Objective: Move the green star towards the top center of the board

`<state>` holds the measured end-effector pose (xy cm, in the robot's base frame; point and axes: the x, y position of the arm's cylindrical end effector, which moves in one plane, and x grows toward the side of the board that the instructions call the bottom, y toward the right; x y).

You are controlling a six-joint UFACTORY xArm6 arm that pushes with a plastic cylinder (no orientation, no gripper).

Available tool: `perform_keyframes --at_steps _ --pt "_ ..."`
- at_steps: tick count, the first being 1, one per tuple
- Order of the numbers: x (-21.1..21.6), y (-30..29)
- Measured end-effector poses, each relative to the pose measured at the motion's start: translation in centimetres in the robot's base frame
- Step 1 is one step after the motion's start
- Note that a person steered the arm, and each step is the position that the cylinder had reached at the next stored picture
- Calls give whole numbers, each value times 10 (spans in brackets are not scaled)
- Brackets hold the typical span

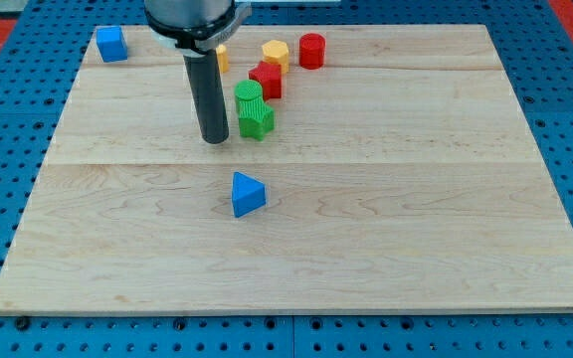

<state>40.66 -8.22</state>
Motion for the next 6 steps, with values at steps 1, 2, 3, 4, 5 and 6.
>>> perform_keyframes --at_steps 1,2,3,4,5,6 --pt "-19 19" --pt "-21 69" --pt "-39 124" --pt "-76 144" --pt "-27 168" --pt "-51 141"
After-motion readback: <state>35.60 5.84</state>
